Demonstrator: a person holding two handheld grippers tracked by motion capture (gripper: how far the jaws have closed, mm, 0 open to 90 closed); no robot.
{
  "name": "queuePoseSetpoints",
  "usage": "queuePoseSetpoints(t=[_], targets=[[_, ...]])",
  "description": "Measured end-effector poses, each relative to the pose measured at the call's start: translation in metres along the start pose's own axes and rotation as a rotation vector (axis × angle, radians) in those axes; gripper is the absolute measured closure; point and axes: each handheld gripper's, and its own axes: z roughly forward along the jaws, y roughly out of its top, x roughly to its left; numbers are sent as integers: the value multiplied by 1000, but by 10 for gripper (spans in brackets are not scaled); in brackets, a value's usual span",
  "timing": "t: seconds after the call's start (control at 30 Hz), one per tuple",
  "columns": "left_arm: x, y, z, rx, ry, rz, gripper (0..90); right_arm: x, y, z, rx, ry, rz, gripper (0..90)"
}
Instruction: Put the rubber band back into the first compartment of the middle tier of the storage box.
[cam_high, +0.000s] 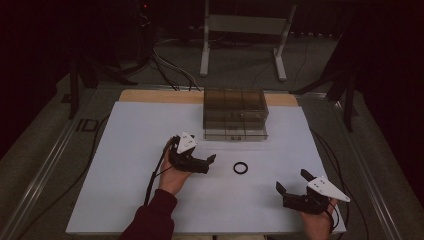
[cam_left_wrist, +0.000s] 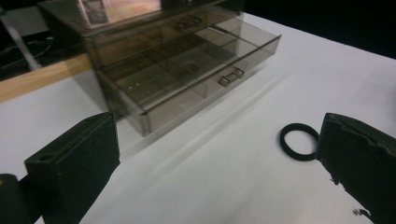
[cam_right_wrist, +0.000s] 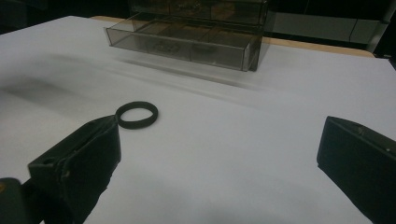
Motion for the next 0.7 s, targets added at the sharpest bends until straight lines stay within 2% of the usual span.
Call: queuePoseSetpoints(t=[0.4,0.7], targets=[[-18,6,32,21,-43,-10,12,0,0,0,-3,-1,1,1],[-27,3,53,67,-73,-20,58,0,0,-1,-4,0,0,1]])
